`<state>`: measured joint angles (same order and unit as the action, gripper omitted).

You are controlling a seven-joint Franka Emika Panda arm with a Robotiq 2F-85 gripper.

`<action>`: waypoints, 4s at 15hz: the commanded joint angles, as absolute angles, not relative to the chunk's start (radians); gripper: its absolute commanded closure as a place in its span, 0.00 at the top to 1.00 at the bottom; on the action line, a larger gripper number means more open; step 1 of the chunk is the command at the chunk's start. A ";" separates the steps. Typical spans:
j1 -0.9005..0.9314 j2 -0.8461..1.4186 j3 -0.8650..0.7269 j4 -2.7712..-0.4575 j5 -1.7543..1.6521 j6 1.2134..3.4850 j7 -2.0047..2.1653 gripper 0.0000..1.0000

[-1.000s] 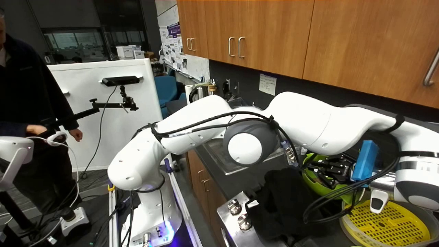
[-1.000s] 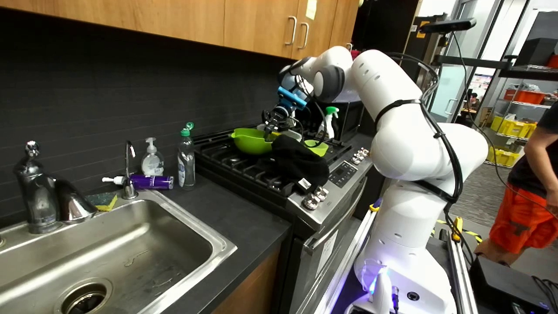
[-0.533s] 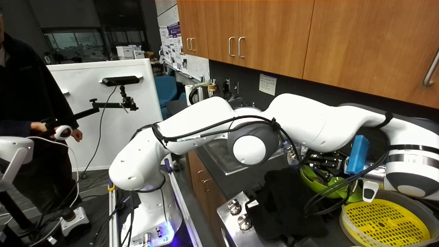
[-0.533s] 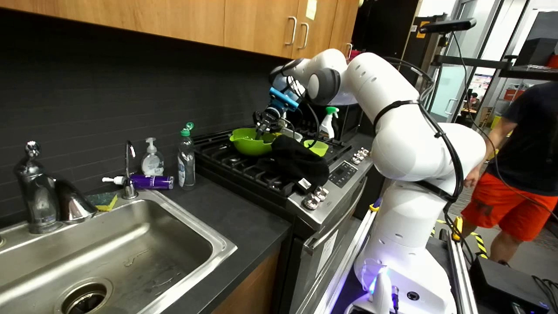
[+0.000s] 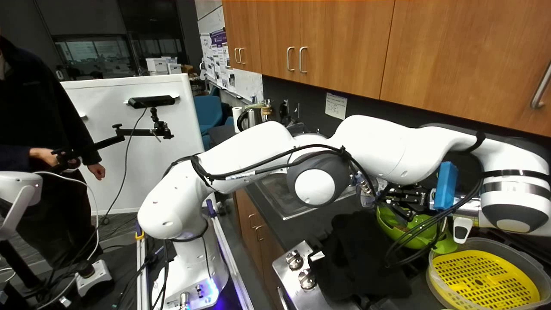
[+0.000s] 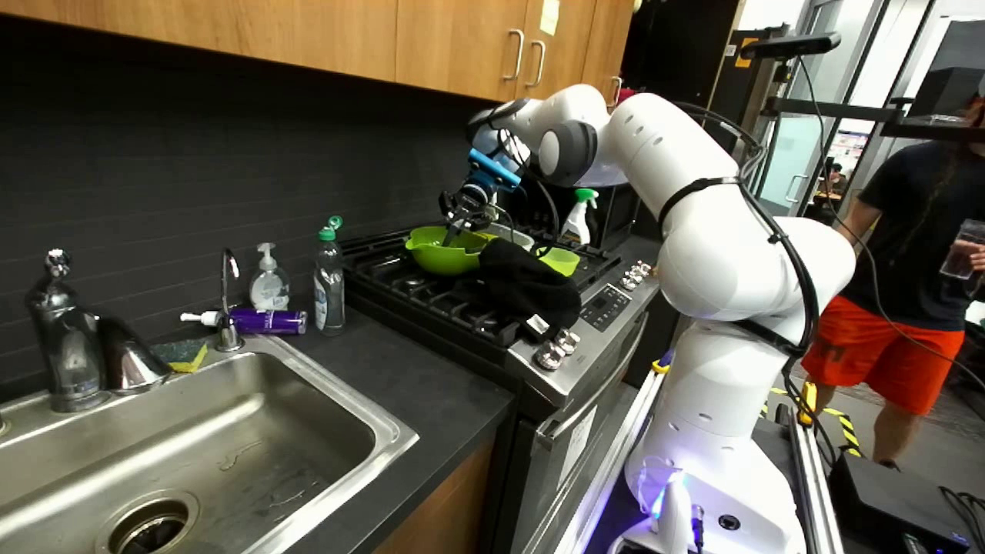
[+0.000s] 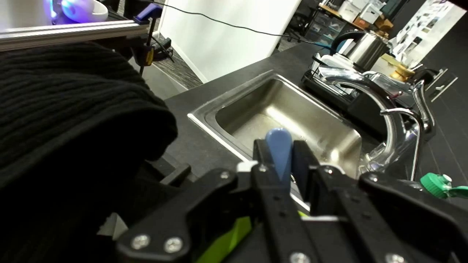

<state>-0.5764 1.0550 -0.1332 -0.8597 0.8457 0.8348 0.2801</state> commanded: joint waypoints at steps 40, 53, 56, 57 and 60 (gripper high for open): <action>-0.573 1.058 -0.141 -0.853 0.800 0.796 0.275 0.05; -0.575 0.949 -0.225 -0.890 0.706 0.918 0.159 0.05; -0.566 0.924 -0.239 -0.940 0.707 0.945 0.145 0.05; -0.560 0.914 -0.245 -0.965 0.704 0.954 0.138 0.05; -0.538 0.858 -0.260 -1.061 0.698 0.979 0.114 0.05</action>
